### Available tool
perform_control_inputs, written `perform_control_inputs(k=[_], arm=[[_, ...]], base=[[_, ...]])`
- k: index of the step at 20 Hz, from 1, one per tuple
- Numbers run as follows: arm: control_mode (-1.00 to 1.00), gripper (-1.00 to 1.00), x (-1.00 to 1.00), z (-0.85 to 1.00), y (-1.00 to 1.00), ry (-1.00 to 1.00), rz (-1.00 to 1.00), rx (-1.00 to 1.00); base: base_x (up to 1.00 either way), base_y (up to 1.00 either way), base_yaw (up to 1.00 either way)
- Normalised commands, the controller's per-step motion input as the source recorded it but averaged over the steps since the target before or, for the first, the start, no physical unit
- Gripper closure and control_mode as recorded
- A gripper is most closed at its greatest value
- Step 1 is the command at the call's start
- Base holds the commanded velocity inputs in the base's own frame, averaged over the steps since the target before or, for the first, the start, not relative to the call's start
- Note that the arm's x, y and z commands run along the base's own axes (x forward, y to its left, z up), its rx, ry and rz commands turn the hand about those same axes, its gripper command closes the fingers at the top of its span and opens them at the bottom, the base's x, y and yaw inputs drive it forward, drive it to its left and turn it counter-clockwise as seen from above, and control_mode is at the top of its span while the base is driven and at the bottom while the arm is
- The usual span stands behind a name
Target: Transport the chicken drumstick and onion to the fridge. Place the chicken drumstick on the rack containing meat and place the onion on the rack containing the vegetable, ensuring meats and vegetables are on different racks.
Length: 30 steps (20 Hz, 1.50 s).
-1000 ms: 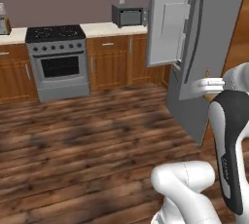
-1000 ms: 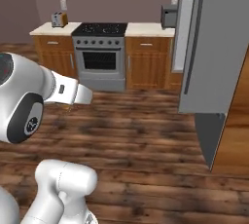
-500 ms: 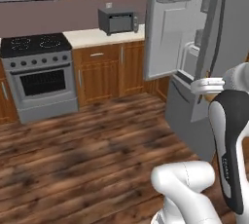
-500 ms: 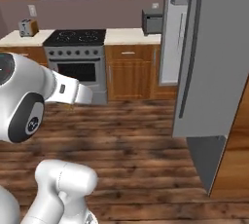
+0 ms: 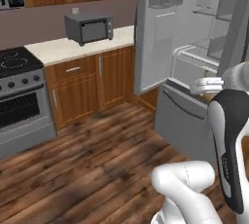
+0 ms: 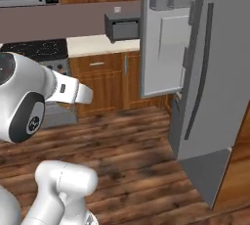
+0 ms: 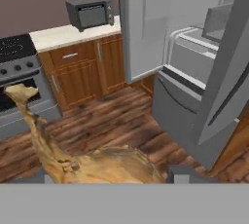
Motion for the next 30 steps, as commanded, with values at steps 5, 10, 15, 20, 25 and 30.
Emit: perform_control_inputs(k=[5,10,15,20,25,30], arm=[[1.00,1.00,0.00,0.00,0.00,0.00,0.00,0.00],[1.00,1.00,0.00,0.00,0.00,0.00,0.00,0.00],[1.00,1.00,0.00,0.00,0.00,0.00,0.00,0.00],[1.00,1.00,0.00,0.00,0.00,0.00,0.00,0.00],[1.00,1.00,0.00,0.00,0.00,0.00,0.00,0.00],[1.00,1.00,0.00,0.00,0.00,0.00,0.00,0.00]], base=[[1.00,0.77,-0.59],[1.00,0.75,-0.64],[1.00,0.92,-0.60],[0.89,1.00,-0.59],[0.47,0.80,-0.58],[0.24,0.02,-0.31]])
